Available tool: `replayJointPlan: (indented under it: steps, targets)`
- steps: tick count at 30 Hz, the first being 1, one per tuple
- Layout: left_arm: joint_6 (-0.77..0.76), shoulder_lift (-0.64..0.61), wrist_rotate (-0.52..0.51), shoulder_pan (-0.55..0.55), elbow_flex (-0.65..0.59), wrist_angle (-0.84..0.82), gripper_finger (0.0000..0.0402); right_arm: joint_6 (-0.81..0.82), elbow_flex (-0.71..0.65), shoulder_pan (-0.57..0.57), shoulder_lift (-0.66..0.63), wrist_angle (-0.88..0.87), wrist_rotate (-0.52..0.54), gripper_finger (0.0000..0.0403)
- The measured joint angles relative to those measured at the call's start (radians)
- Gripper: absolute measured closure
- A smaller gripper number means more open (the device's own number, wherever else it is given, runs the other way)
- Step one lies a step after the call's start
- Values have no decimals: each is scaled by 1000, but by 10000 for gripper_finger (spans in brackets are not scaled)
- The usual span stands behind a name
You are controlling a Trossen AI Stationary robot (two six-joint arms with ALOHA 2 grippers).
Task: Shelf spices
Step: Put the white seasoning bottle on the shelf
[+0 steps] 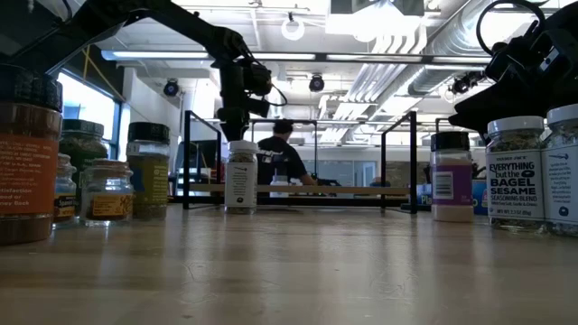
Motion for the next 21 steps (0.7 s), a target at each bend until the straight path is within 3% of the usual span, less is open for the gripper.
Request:
replayJointPlan:
  steps: [21]
  targets:
    - [-30,-2,-15,-2,42,-44,141,0,0,0,0,0,0,295]
